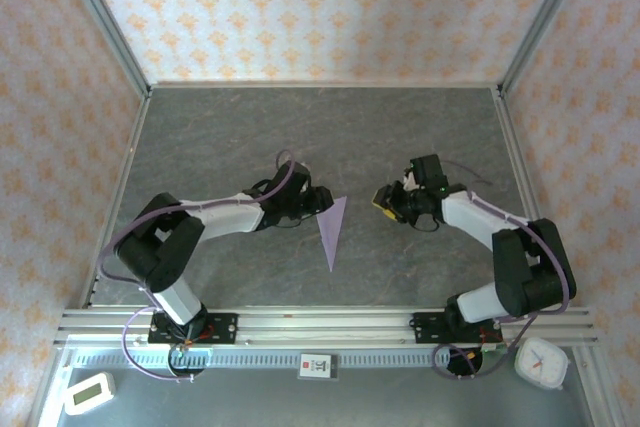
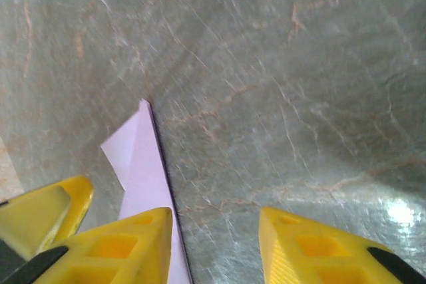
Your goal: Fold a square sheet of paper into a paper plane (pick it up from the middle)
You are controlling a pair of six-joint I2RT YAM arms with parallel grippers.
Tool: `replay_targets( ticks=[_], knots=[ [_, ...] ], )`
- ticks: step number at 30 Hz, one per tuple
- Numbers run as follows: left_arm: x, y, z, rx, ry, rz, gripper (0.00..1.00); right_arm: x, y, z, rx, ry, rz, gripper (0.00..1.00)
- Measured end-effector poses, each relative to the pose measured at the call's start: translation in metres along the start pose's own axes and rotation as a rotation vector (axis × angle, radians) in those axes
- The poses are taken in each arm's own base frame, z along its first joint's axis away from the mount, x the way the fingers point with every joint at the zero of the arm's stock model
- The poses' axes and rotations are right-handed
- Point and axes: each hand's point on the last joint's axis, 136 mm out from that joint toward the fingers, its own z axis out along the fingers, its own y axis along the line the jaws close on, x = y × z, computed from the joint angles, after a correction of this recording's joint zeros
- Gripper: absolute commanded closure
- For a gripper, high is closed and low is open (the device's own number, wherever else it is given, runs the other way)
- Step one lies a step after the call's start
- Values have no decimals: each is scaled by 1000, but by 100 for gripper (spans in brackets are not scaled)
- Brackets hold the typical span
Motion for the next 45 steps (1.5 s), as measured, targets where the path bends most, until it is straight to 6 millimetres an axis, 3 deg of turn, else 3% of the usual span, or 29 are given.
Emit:
replay_targets(
  ticks=[6, 13, 17, 21, 28, 35, 45],
  knots=[
    [-2, 14, 13, -59, -11, -40, 56, 23, -4, 10, -4, 56, -12, 87],
    [-8, 20, 21, -116, -33, -51, 56, 32, 6, 21, -31, 90, -43, 98],
    [-11, 23, 14, -151, -69, -44, 55, 34, 14, 27, -42, 109, -56, 99],
    [-21, 15, 1, -150, -122, -46, 55, 30, 34, 35, -74, 119, -86, 100],
    [-18, 24, 4, -188, -113, -63, 54, 28, 58, 55, -103, 150, -124, 100],
    [-15, 35, 13, -247, -89, -74, 52, 34, 51, 74, -85, 194, -116, 100],
    [-14, 33, 21, -279, -95, -71, 50, 38, 40, 85, -65, 223, -105, 100]
  ],
)
